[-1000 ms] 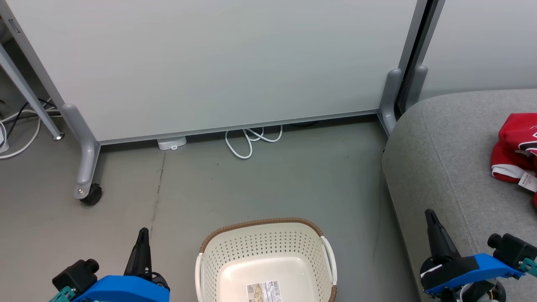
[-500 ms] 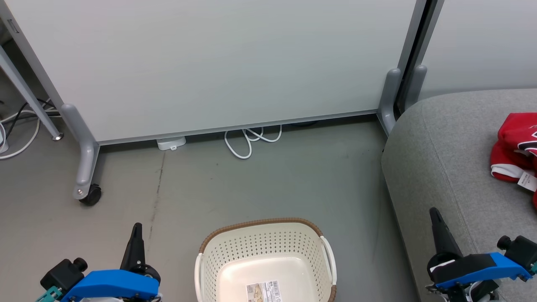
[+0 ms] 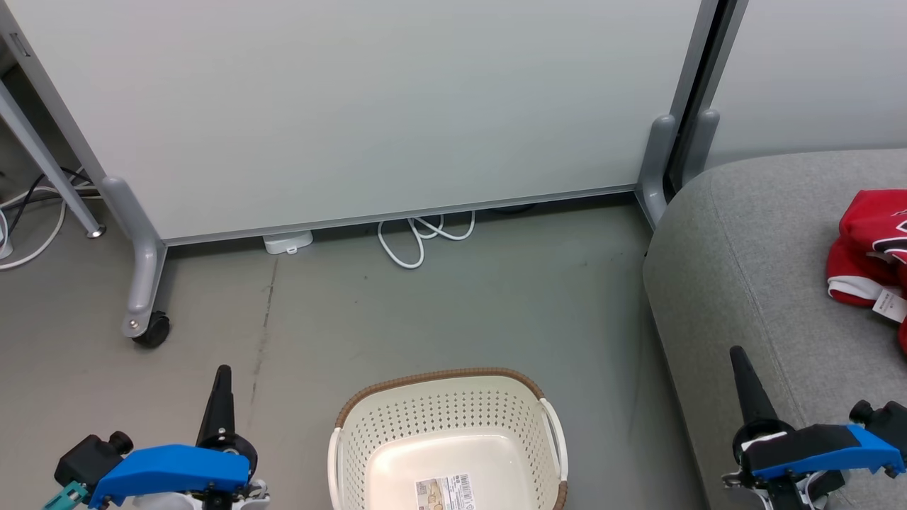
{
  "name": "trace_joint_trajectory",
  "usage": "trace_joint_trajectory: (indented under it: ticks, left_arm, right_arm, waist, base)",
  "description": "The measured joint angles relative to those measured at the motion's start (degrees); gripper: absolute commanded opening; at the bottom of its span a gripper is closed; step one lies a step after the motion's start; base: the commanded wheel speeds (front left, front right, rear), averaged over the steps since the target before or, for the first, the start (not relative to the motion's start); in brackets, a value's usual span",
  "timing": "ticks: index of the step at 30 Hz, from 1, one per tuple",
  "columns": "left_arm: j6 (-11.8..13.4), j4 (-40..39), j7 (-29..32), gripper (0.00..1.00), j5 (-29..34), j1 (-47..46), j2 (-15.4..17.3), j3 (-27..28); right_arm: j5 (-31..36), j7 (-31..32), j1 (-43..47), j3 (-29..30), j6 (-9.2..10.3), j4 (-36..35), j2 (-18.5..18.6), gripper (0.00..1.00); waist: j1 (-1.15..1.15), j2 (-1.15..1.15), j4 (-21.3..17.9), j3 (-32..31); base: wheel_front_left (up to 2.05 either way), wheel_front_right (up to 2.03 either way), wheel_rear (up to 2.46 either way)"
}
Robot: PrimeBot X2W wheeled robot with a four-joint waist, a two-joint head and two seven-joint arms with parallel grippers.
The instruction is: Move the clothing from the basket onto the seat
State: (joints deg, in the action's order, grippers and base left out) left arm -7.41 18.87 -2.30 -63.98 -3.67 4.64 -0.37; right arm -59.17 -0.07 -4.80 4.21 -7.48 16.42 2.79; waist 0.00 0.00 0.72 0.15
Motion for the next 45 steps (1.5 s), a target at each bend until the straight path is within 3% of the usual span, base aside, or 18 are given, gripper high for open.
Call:
trace_joint_trajectory:
  ticks: [45]
  left_arm:
    - [0.0,-3.4,6.3,0.00,-20.0,-1.5,-1.3,5.0]
  right_arm:
    - [-23.4,4.6,-0.8,1.7,0.00,-1.6,0.0,0.00]
  waist:
    - [0.00,0.00,-0.5,0.0]
  base:
    - [0.00,0.00,0.00]
